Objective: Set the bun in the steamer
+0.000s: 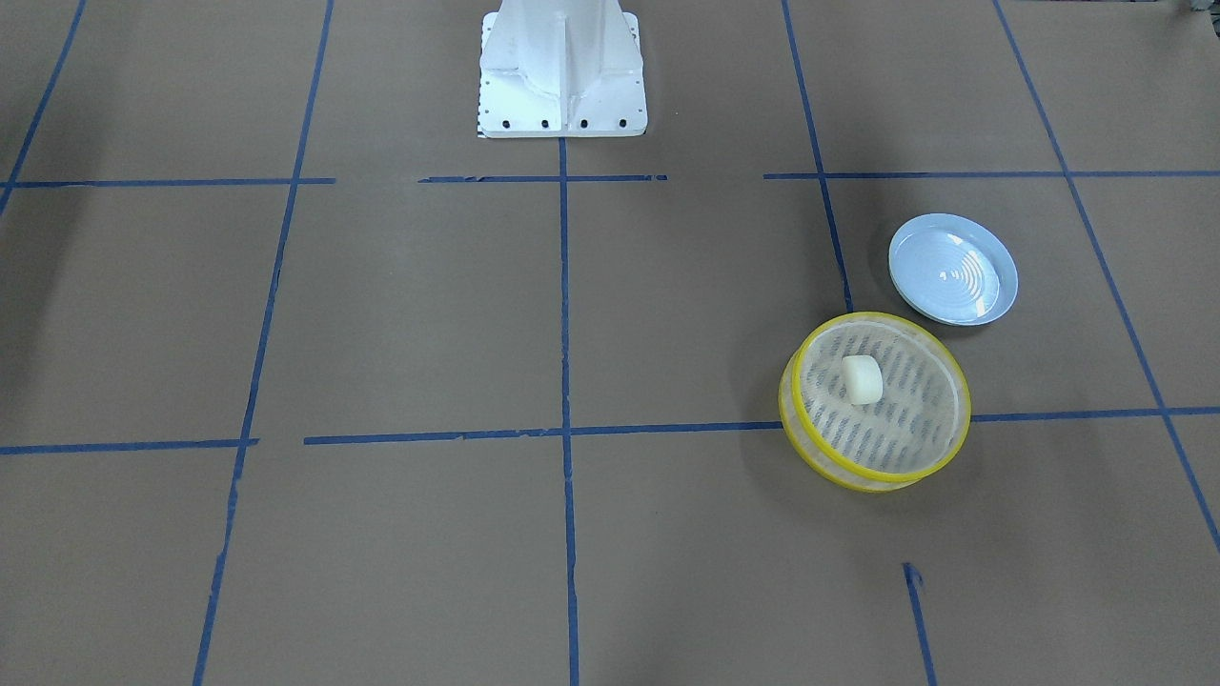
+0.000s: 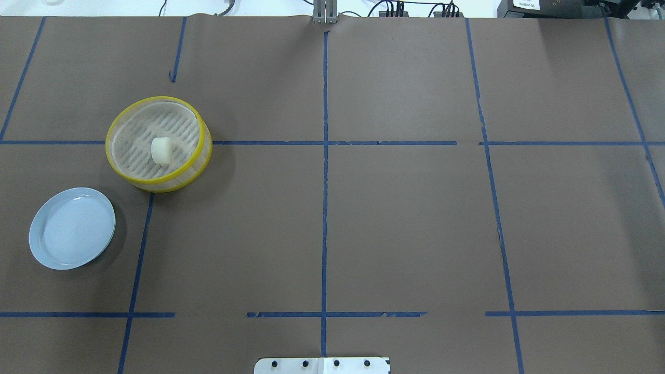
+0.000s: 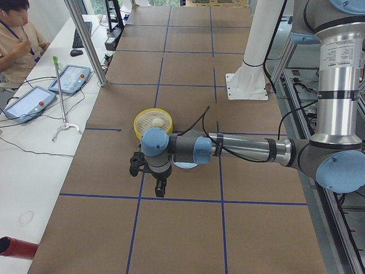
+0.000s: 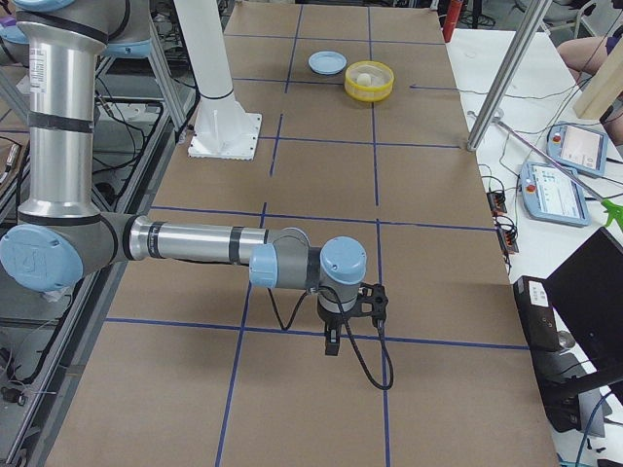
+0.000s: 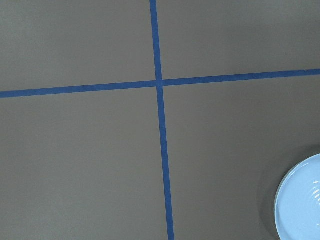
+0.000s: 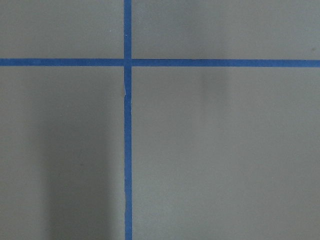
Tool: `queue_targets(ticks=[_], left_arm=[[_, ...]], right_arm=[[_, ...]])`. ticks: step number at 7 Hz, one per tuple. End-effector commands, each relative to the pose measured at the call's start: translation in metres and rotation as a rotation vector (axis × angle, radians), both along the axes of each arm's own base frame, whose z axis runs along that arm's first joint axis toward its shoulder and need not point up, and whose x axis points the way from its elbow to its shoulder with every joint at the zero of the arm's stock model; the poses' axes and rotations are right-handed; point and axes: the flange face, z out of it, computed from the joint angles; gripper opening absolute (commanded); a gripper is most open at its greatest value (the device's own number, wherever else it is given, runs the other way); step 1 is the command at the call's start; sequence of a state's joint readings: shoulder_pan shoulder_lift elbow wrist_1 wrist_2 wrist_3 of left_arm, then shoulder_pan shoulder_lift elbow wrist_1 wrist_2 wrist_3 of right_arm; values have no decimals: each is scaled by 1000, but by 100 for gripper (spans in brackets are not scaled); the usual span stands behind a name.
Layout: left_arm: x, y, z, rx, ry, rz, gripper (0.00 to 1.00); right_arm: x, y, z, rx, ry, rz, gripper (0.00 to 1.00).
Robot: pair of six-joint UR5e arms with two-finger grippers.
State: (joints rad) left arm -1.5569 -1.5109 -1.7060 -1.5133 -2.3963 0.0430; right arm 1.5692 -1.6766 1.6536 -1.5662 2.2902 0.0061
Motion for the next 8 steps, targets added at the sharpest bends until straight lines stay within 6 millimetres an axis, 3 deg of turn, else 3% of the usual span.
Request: queue_targets(ticks=[1,7,8], left_arm=[[0,-2,6,-12,1,0,100],[-1,-10,0,8,3,-2,100],[-3,-14,-11,28,5,-7,100]], right_arm=[[0,0,0,0,0,0,100],[0,0,0,0,0,0,100],[0,0,0,0,0,0,100]])
